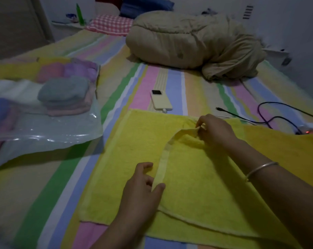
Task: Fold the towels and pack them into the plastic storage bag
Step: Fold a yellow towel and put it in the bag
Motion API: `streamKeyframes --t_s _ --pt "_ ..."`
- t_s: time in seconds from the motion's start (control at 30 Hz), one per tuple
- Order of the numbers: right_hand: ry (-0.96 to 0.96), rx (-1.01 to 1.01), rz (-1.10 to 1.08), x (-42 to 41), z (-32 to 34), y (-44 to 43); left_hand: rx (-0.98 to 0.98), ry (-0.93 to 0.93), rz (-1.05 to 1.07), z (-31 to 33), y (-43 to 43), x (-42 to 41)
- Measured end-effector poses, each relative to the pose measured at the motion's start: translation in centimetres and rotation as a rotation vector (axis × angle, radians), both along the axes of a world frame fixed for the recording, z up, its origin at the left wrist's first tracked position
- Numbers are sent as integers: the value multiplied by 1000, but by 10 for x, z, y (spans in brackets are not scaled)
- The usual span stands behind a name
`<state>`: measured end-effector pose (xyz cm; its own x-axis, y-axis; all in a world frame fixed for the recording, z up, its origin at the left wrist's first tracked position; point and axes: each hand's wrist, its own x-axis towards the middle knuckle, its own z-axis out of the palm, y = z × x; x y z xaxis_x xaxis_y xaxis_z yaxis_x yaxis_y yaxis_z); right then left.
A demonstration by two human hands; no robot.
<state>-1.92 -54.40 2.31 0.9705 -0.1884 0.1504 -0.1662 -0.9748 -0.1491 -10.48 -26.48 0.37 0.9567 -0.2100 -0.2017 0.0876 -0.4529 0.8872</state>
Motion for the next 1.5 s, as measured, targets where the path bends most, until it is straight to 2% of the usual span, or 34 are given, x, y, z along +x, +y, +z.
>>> streamKeyframes --t_s 0.1,0.23,0.33,0.5,0.67,0.93,1.1,1.2,1.3,1.37,1.4,1.5 --pt "-154 58 9 18 18 6 -55 -26 6 3 8 -1" --pt "-305 508 13 58 44 35 -75 -95 46 6 37 -1" --pt "-295 637 48 94 50 63 -57 -135 58 5 66 2" --pt "-120 455 91 142 22 117 -5 -164 3 -1 101 12" --pt "-47 413 105 165 -12 151 68 -241 -74 -4 124 22" --pt "-96 366 73 184 -30 163 23 -246 19 -13 138 33" --pt "-206 85 91 175 -42 171 107 -239 12 -17 136 30" --pt "-198 77 110 152 -41 168 251 -274 -33 -16 138 28" --pt "-54 50 113 104 -36 153 414 -301 -86 -9 136 28" --pt "50 29 85 60 -33 135 609 -333 -78 1 127 40" --pt "103 32 64 37 -32 125 636 -336 -76 6 119 50" --pt "218 27 7 -30 -28 100 486 -246 -106 12 89 88"
